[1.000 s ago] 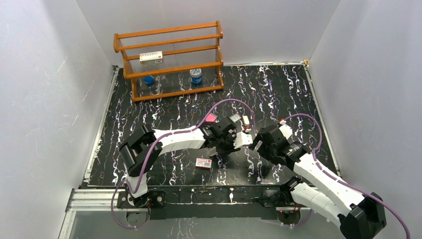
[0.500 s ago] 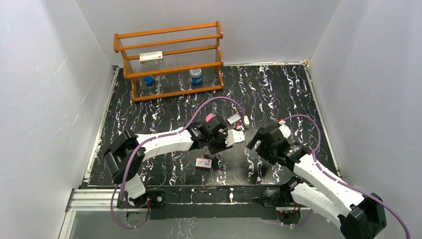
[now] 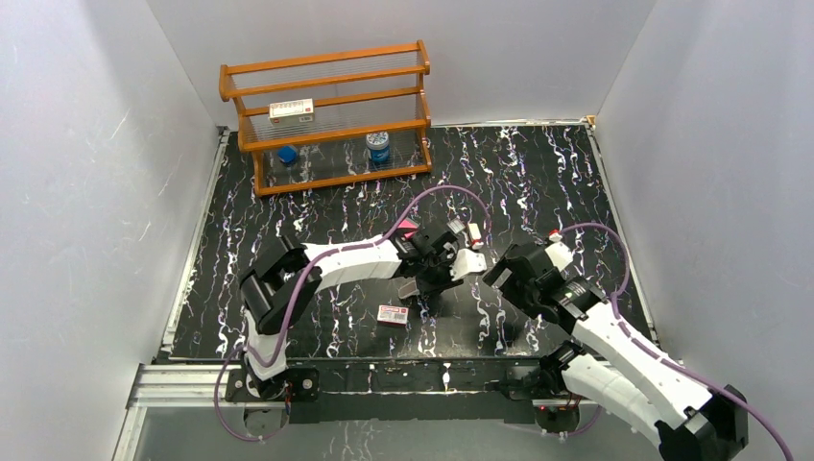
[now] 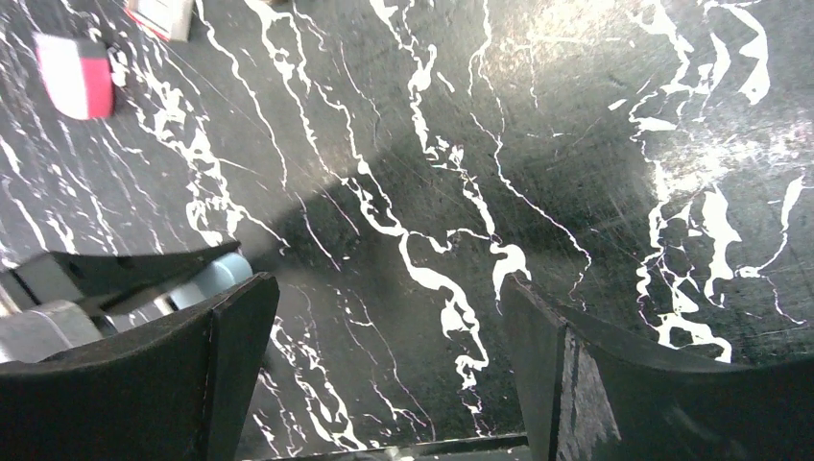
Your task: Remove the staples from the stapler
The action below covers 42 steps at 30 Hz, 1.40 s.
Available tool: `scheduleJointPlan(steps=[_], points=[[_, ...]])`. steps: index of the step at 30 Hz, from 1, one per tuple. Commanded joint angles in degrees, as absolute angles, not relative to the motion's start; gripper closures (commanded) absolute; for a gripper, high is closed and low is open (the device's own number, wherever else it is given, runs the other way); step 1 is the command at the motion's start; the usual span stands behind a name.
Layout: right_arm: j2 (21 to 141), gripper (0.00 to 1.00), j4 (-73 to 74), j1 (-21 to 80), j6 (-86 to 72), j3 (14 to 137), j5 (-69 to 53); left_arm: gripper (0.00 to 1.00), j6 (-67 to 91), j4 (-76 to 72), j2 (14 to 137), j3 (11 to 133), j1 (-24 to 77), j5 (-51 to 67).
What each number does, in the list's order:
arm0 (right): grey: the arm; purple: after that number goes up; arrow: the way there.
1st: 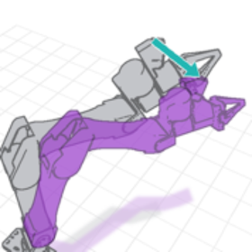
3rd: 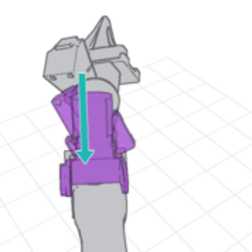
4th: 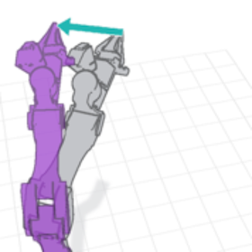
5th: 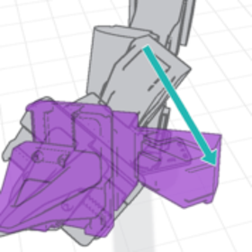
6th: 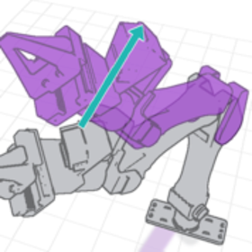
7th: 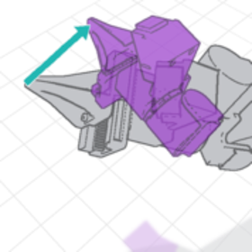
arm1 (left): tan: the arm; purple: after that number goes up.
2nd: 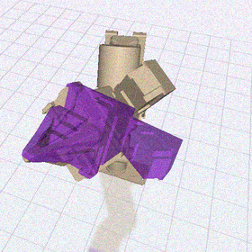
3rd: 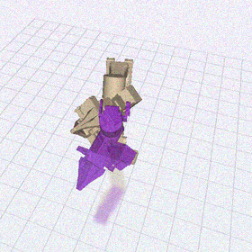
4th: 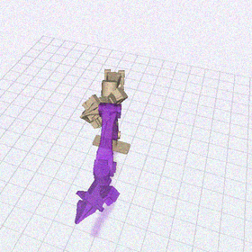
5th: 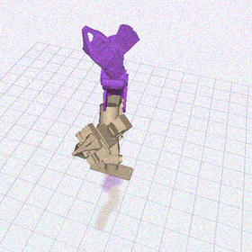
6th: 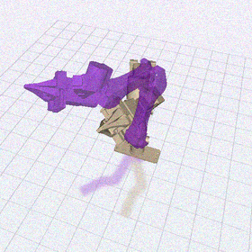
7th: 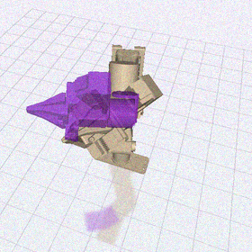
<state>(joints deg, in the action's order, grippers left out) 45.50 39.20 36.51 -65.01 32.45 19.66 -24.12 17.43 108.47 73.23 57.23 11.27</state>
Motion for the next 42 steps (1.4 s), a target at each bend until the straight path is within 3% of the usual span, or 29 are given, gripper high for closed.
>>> scheduleJointPlan(steps=[1, 14, 28, 34, 42], points=[[41.3, 0.05, 42.4, 36.8, -68.4, 34.8, 25.3, 1.00, -22.3, 16.3, 102.1, 69.8, 56.7, 12.8], [40.3, 0.03, 33.9, 36.9, -63.3, 31.7, 19.2, 1.00, -23.7, 17.6, 87.7, 62.7, 54.0, 8.6], [46.8, 0.12, 11.3, 36.9, -51.4, 36.9, -12.3, 1.00, -13.9, -10.7, 57.3, 37.1, 52.5, 14.0], [54.1, 0.21, 6.5, 36.9, -51.0, 42.7, -23.6, 1.00, -12.3, -11.7, 55.4, 35.3, 52.5, 16.5], [61.7, 0.24, 4.7, 37.5, -49.9, 47.6, -30.0, 1.00, -12.1, -13.1, 57.5, 36.1, 52.5, 17.6]])
